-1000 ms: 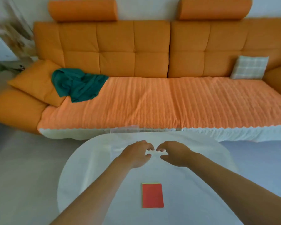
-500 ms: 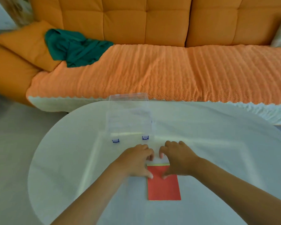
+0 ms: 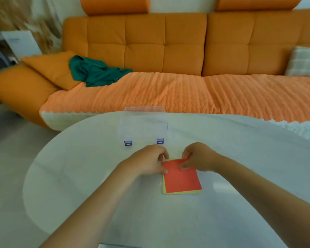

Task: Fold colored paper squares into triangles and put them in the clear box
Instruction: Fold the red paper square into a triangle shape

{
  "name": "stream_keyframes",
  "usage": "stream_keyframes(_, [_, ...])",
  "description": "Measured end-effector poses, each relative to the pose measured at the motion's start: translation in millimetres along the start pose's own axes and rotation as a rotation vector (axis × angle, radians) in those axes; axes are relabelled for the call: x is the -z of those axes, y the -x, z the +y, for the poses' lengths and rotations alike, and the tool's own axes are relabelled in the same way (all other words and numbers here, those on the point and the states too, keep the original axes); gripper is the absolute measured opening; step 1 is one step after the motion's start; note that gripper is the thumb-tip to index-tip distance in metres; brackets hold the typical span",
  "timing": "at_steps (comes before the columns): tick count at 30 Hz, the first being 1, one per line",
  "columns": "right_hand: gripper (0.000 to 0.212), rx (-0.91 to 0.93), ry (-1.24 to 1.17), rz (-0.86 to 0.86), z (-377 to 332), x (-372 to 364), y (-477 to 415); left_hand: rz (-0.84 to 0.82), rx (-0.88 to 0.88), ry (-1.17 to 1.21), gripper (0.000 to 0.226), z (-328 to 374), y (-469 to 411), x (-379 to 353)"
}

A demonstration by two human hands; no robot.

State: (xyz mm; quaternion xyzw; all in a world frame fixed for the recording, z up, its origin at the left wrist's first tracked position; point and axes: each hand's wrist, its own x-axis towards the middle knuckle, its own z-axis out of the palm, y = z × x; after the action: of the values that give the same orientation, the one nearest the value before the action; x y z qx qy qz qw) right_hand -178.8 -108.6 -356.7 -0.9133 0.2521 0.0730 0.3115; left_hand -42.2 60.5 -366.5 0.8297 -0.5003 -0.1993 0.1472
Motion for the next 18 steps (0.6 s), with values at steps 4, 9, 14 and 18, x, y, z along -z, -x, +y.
stream_keyframes(4, [0.015, -0.091, -0.123, 0.151, 1.3, -13.7, 29.6, 0.071, 0.005, -0.019, 0.053, 10.5, 29.5, -10.5])
stream_keyframes(9, [0.018, -0.119, -0.128, 0.248, -11.2, -30.1, 50.9, 0.262, 0.015, 0.023, 0.057, 18.3, 59.8, -18.5])
stream_keyframes(14, [0.013, -0.067, -0.119, 0.281, -33.7, -36.9, 57.0, 0.473, -0.078, 0.026, 0.039, 15.7, 76.5, -18.4])
stream_keyframes(18, [0.016, -0.045, -0.316, 0.407, -37.3, -17.9, 65.4, 0.698, -0.176, 0.115, 0.01, 22.4, 83.4, -23.4])
